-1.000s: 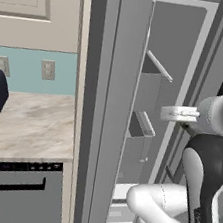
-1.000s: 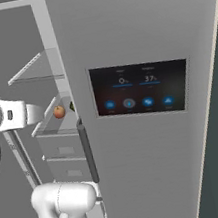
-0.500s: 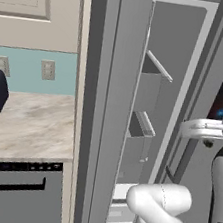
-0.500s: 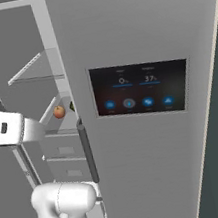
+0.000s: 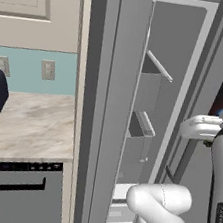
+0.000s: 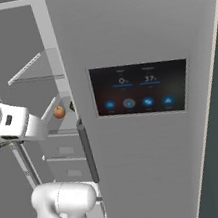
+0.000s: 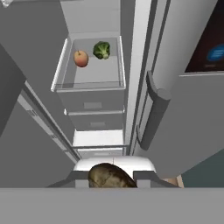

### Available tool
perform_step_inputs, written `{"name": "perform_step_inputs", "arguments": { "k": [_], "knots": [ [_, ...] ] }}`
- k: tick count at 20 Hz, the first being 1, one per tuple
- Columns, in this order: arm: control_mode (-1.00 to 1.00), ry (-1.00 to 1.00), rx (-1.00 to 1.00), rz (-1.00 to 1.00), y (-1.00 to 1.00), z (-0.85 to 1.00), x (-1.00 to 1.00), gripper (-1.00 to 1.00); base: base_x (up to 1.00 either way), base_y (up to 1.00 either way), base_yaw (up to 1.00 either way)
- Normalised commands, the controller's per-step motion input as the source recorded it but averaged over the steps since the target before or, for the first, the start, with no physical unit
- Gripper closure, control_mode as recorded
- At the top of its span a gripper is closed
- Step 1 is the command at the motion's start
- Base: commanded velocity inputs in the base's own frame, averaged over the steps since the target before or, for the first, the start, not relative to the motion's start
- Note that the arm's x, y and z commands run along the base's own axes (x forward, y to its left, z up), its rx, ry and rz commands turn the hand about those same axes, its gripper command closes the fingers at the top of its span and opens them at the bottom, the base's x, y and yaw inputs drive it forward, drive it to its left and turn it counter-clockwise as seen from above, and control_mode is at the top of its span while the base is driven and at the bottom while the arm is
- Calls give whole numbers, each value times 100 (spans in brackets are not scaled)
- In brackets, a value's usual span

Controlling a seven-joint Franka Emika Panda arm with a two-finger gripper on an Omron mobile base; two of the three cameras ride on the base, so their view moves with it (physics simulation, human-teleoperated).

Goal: Take the mushroom, peach, and broccoli from the freezer and place them in the bowl on the counter.

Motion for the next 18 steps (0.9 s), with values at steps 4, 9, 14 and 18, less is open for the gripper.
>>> {"name": "perform_step_inputs", "arguments": {
  "k": [4, 9, 14, 18],
  "knots": [
    [-100, 5, 0, 0, 0, -11, 0, 100, 0, 0, 0],
    [-100, 0, 0, 1, 0, -1, 0, 100, 0, 0, 0],
    [-100, 0, 0, 4, 0, -4, 0, 100, 0, 0, 0],
    [-100, 0, 0, 3, 0, -2, 0, 100, 0, 0, 0]
  ]
}}
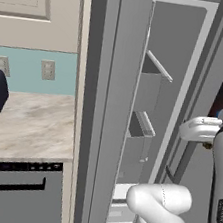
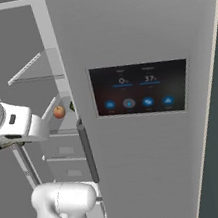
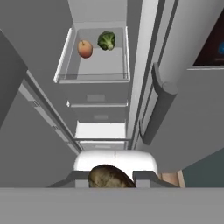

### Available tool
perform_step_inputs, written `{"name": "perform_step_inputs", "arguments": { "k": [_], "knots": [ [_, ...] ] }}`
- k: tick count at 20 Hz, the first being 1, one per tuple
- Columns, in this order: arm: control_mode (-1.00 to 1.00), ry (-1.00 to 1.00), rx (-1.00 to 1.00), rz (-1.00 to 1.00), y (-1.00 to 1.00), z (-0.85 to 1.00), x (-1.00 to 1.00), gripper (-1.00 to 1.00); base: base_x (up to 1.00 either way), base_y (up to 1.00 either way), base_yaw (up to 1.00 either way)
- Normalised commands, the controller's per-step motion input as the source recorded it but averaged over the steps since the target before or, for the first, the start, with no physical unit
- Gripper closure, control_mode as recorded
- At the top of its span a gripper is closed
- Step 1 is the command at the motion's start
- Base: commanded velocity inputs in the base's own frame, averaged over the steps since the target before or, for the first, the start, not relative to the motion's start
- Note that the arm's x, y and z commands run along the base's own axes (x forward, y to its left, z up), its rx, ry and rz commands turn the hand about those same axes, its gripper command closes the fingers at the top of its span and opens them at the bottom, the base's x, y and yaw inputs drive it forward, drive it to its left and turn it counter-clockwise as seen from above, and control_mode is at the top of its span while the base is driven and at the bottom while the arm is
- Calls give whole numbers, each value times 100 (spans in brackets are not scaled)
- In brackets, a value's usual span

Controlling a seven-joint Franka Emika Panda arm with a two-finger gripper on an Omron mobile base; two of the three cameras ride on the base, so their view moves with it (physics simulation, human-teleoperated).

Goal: Take the mushroom, peach, and broccoli from the freezer and place them in the bowl on the counter.

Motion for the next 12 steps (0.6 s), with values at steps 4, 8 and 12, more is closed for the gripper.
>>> {"name": "perform_step_inputs", "arguments": {
  "k": [4, 8, 12],
  "knots": [
    [-100, 0, 0, 4, 0, -1, 1, 100, 0, 0, 0],
    [-100, 2, -1, 2, 0, -4, 0, 100, 0, 0, 0],
    [-100, 6, 0, 0, 0, 0, 0, 100, 0, 0, 0]
  ]
}}
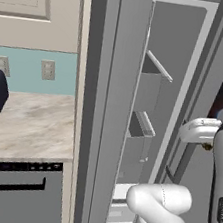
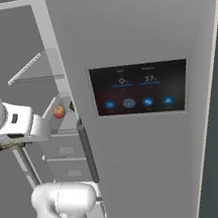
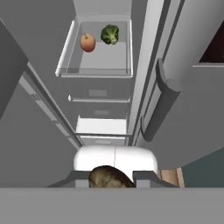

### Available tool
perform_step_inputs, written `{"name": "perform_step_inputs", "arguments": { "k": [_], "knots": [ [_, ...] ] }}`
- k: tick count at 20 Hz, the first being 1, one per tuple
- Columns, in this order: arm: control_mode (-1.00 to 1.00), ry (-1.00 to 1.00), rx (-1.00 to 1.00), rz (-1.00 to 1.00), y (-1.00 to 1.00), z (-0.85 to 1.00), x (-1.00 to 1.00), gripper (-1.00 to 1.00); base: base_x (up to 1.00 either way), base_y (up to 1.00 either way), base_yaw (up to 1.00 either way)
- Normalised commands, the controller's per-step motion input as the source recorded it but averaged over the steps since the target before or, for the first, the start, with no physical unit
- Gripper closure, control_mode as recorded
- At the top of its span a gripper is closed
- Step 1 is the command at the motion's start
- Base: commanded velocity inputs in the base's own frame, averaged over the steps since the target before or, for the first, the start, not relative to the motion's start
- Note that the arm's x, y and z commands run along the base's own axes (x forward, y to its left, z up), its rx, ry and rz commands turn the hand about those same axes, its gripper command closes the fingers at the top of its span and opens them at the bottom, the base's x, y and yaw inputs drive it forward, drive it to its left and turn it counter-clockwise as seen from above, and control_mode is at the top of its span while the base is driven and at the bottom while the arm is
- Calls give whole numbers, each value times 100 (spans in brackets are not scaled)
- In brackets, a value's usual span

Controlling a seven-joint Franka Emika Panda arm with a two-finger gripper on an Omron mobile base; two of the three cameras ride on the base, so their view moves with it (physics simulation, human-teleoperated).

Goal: Take the mushroom, peach, and broccoli from the freezer and place them in the bowl on the counter.

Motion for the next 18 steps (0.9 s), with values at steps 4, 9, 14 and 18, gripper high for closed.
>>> {"name": "perform_step_inputs", "arguments": {
  "k": [4, 9, 14, 18],
  "knots": [
    [100, 2, 0, 0, 0, 0, 0, 100, 0, 0, 0],
    [100, 0, 0, 0, 0, 0, 0, 100, -52, -28, -1],
    [100, 0, 0, 0, 0, 0, 0, 100, -84, -55, -10],
    [100, 0, 0, 0, 0, 0, 0, 100, -96, -49, -15]
  ]
}}
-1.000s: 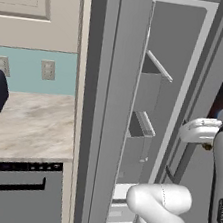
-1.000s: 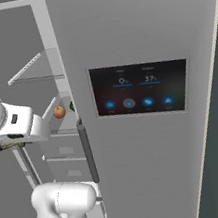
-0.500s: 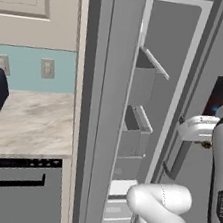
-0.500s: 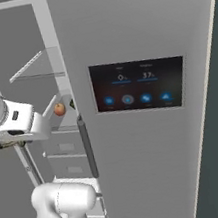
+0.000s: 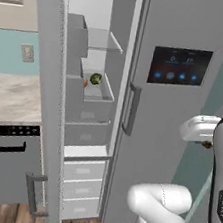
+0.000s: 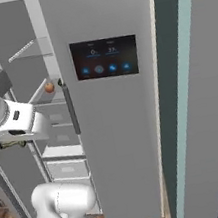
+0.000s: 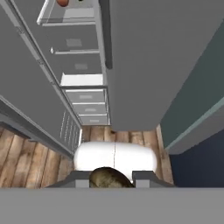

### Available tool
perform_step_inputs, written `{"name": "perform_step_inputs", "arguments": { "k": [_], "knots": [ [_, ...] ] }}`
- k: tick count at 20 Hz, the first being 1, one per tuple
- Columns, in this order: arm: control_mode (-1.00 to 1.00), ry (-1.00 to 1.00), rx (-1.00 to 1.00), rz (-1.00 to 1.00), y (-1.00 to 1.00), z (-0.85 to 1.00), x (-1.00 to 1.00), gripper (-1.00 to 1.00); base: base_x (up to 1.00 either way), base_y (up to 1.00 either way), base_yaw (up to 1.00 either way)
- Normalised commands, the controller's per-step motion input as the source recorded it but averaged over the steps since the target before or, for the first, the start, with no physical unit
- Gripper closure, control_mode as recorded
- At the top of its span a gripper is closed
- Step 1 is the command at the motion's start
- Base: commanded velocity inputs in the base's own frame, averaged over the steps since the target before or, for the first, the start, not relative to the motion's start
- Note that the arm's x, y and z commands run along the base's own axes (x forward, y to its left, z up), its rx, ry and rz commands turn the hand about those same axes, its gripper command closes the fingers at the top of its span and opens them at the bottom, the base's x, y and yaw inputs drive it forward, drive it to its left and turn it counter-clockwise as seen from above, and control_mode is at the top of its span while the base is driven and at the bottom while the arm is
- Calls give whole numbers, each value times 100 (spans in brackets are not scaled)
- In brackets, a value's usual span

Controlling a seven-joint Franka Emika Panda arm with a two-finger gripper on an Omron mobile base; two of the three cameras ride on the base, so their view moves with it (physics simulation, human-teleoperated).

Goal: Take the mushroom, peach, and broccoli from the freezer and place them in the bowl on the counter.

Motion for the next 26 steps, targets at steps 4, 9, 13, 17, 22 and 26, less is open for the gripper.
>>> {"name": "perform_step_inputs", "arguments": {
  "k": [4, 9, 13, 17, 22, 26],
  "knots": [
    [100, 0, 0, 0, 0, 0, 0, 100, -97, -22, -16],
    [100, 0, 0, 0, 0, 0, 0, 100, -68, 13, -9],
    [100, 0, 0, 0, 0, 0, 0, 100, -26, 76, 0],
    [100, 0, 0, 0, 0, 0, 0, 100, -3, 99, 0],
    [100, 0, 0, 0, 0, 0, 0, 100, 0, 100, 0],
    [100, 0, 0, 0, 0, 0, 0, 100, 0, 100, 0]
  ]
}}
